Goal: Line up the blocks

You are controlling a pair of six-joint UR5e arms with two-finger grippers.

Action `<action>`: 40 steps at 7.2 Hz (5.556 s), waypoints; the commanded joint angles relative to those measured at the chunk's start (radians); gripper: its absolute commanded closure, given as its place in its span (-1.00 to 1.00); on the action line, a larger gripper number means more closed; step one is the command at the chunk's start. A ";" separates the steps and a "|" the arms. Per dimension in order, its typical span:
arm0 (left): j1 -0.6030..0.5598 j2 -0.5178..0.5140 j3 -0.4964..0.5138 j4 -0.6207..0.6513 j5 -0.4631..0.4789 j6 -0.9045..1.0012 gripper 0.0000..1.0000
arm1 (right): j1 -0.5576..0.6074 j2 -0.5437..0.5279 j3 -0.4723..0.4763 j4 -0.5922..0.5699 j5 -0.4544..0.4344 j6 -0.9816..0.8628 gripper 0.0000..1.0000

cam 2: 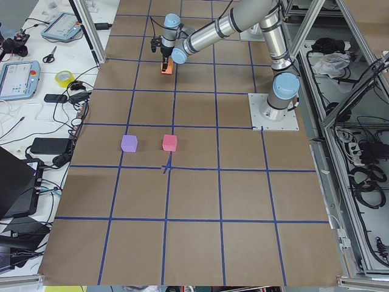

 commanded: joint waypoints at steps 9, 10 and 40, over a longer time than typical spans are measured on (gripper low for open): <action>0.743 0.195 0.016 -0.314 -0.172 0.455 1.00 | 0.002 0.001 0.000 -0.004 0.000 -0.004 -1.00; 0.796 0.179 0.016 -0.312 -0.170 0.520 1.00 | 0.001 0.001 0.000 -0.004 -0.002 -0.004 -1.00; 0.835 0.095 0.069 -0.402 -0.170 0.832 -1.00 | -0.016 -0.012 0.000 0.013 0.012 -0.060 -1.00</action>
